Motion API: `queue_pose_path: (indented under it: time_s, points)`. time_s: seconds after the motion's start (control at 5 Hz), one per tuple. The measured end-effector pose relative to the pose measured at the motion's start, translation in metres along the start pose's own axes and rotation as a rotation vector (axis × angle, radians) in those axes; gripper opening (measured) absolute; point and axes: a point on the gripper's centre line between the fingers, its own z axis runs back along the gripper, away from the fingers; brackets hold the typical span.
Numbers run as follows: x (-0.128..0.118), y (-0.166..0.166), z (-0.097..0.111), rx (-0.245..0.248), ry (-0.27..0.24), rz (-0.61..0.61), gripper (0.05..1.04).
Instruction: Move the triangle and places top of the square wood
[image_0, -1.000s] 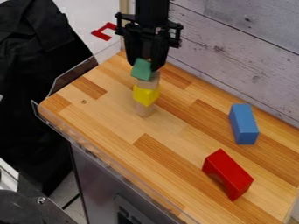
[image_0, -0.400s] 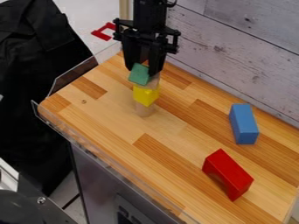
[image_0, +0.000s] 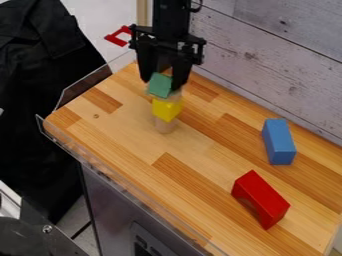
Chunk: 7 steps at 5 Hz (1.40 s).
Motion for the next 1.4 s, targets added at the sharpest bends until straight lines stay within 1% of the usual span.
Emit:
queue_pose_path:
  time_s: [0.2,0.4,0.6,0.8,1.0,1.2,1.4]
  points:
    - [-0.002,0.000,0.009,0.000,-0.020,0.005,1.002]
    - [-0.008,0.000,0.030,-0.011,-0.069,0.006,0.999]
    - [-0.032,-0.003,0.049,-0.016,-0.096,-0.039,0.999]
    - [-0.069,-0.003,0.062,0.025,-0.102,-0.069,0.999]
    - [-0.101,0.000,0.051,0.069,-0.058,-0.070,0.999]
    - [-0.120,-0.001,0.033,0.059,-0.026,-0.072,0.999]
    - [-0.116,-0.002,0.020,0.064,-0.057,-0.092,0.999]
